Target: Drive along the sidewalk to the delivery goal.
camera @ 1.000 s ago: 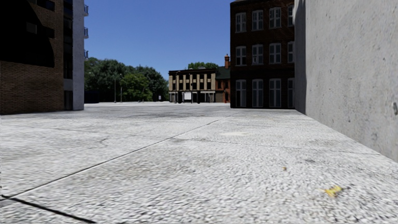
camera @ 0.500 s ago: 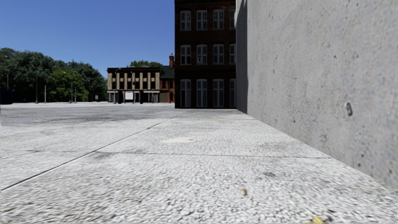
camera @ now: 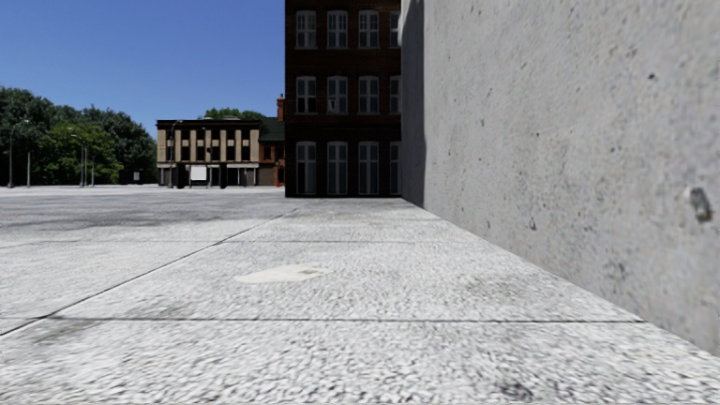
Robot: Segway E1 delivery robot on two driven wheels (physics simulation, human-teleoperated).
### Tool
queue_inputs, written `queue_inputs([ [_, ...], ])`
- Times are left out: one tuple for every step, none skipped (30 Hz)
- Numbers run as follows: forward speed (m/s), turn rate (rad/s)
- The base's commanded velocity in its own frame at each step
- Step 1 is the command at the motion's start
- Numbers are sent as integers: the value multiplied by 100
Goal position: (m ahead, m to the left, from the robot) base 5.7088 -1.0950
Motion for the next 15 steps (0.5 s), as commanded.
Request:
queue_inputs([
  [200, 0],
  [200, 0],
  [200, 0],
  [200, 0],
  [200, 0],
  [200, 0],
  [200, 0],
  [200, 0],
  [200, 0],
  [200, 0],
  [200, 0],
  [200, 0],
  [200, 0],
  [200, 0],
  [200, 0],
])
